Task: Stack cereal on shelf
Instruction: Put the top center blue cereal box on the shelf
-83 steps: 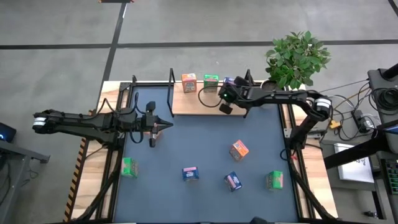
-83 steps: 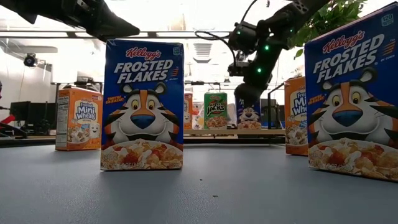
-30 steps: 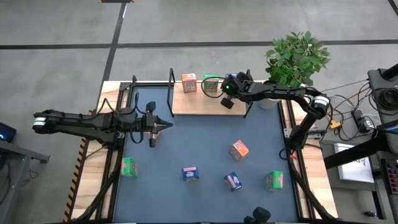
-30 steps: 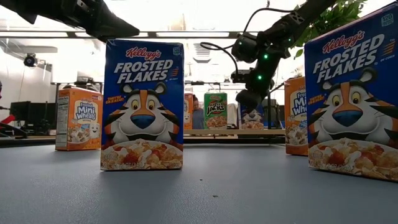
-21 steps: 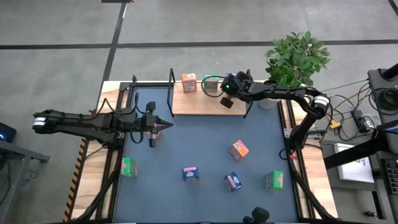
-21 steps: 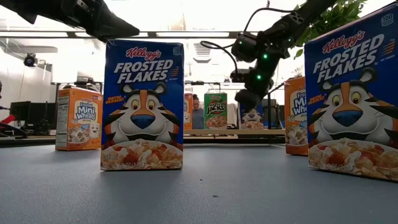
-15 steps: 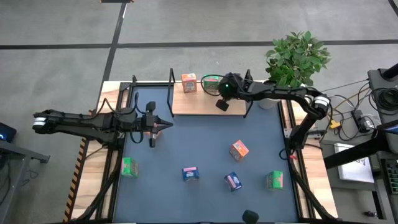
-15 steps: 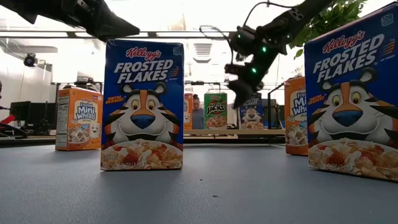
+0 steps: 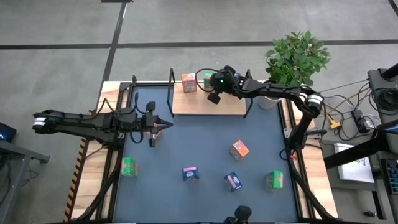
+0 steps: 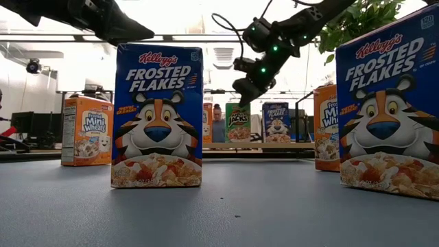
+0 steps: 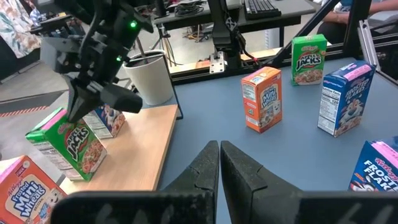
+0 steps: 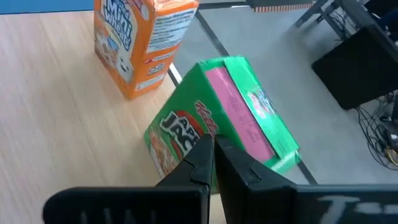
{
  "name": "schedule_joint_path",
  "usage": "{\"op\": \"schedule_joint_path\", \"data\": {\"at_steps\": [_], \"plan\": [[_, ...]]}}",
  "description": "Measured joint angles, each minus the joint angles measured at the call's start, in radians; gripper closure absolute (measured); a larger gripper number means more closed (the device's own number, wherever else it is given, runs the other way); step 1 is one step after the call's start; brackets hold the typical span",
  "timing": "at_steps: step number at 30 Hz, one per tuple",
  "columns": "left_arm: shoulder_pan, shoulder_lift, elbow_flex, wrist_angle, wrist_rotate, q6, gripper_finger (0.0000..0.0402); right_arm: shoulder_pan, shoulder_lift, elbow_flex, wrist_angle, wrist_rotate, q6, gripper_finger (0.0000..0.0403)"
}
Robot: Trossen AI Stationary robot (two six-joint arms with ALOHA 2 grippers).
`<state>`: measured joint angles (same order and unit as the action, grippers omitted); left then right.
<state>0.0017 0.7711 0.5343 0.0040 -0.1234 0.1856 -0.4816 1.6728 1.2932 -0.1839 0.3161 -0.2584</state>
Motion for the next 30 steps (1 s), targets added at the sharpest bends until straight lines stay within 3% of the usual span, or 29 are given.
{"op": "schedule_joint_path", "data": {"at_steps": [17, 23, 26, 30], "plan": [[0.0, 0.0, 0.0, -0.006, 0.0, -0.013, 0.0402, 0.016, 0.024, 0.05, -0.075, 0.0, -0.015, 0.0394], [0.0, 0.0, 0.0, -0.043, -0.033, -0.179, 0.0402, 0.072, -0.035, 0.062, -0.186, -0.001, -0.002, 0.0394], [0.0, 0.001, 0.03, -0.174, -0.094, -0.35, 0.0402, 0.117, -0.074, 0.062, -0.266, -0.001, 0.019, 0.0394], [0.0, 0.018, 0.143, -0.516, -0.17, -0.489, 0.0394, 0.188, -0.119, 0.062, -0.355, -0.002, 0.057, 0.0394]]}}
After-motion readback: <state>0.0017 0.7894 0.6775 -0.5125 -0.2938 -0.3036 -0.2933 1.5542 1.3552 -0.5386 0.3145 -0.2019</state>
